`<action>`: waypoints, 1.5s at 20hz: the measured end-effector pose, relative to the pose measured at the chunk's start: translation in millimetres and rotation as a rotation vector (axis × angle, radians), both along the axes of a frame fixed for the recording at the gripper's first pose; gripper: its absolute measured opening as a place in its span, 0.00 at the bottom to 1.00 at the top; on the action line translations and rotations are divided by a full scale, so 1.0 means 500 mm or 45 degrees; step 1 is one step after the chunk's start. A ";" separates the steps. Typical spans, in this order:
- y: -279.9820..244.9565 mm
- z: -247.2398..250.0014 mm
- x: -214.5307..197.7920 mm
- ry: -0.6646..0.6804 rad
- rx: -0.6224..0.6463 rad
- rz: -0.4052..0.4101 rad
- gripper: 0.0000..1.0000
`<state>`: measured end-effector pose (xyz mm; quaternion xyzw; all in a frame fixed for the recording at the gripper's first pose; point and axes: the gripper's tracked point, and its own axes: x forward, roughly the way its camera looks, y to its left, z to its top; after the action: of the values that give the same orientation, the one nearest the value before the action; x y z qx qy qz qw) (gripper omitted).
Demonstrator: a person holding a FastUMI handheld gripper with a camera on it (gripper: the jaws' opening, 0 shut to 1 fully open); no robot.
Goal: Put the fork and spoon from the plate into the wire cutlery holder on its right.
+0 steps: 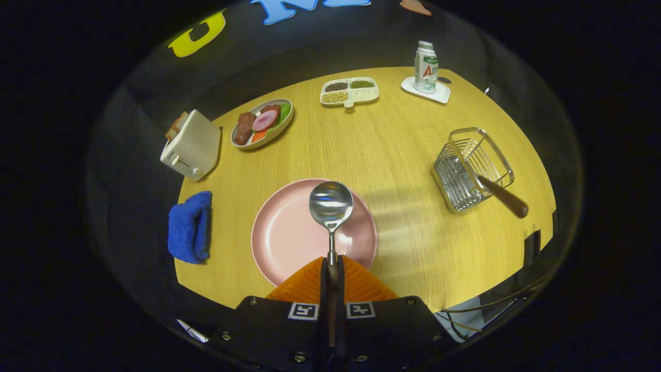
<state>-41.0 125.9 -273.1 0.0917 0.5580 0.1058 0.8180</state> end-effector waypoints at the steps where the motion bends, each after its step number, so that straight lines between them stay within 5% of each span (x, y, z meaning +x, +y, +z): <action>1: -0.022 0.019 0.008 -0.006 0.001 -0.004 0.05; 15: -0.345 0.081 0.092 0.102 -0.200 -0.047 0.05; 30: -0.391 -0.026 0.108 0.531 -0.278 0.125 0.05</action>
<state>12.8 -69.6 -286.2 -0.0045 0.7267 0.0633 0.6841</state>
